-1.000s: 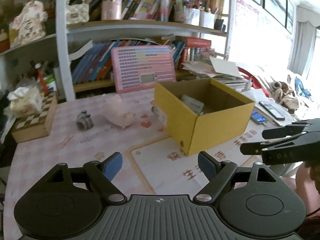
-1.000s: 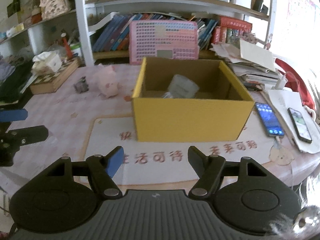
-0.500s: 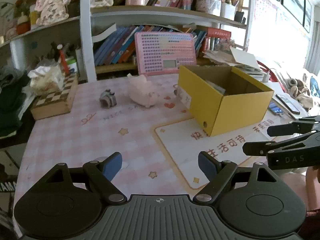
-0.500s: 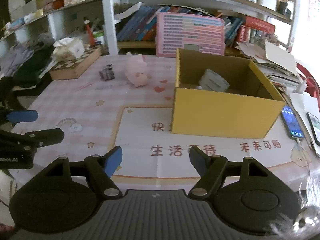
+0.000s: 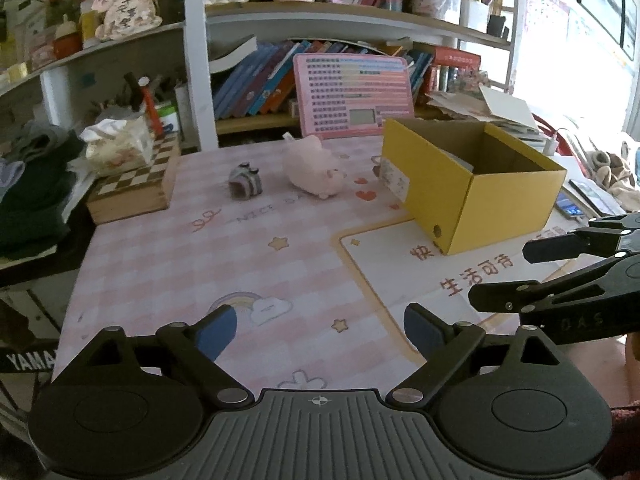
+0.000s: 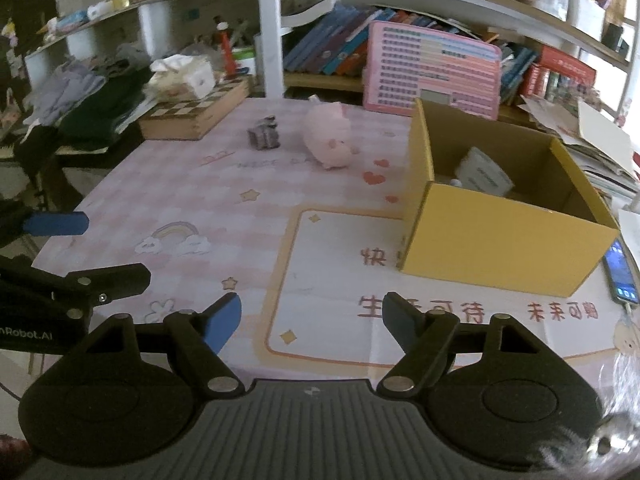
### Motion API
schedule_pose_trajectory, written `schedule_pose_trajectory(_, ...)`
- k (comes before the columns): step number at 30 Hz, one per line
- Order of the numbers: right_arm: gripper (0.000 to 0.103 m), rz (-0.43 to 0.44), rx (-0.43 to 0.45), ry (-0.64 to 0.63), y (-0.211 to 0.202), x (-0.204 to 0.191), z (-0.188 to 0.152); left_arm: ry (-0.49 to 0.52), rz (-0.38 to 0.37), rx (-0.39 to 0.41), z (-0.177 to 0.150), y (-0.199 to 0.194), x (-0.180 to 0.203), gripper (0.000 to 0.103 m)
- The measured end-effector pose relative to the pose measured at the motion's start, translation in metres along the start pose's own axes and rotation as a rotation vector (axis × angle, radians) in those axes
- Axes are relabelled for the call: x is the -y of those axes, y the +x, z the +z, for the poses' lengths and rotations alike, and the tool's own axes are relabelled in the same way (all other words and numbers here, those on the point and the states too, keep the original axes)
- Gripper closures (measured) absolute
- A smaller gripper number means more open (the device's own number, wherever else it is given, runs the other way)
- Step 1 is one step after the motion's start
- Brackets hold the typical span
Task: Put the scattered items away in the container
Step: 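Withdraw both open grippers from the yellow box back over the table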
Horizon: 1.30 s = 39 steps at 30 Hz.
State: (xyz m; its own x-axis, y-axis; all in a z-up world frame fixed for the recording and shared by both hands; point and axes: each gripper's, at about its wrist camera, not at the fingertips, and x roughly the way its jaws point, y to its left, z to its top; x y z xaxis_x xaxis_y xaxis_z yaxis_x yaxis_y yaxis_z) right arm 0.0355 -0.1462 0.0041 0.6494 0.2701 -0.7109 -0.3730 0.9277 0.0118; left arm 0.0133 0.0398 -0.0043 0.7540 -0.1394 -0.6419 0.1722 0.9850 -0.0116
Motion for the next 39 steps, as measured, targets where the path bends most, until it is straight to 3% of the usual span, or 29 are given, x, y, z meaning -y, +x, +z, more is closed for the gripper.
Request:
schedule_pose_trajectory(20, 0.025, 0.103, -0.028, -0.083, 0.048, -0.015, 0.030, -0.054, 0.086, -0.047, 0.009, 0.024, -0.026, 0.009)
schedule_pose_trajectory(39, 0.025, 0.066, 0.016, -0.096, 0.128, 0.013, 0.126, -0.115, 0.174, -0.029, 0.064, 0.100, -0.061, 0.009)
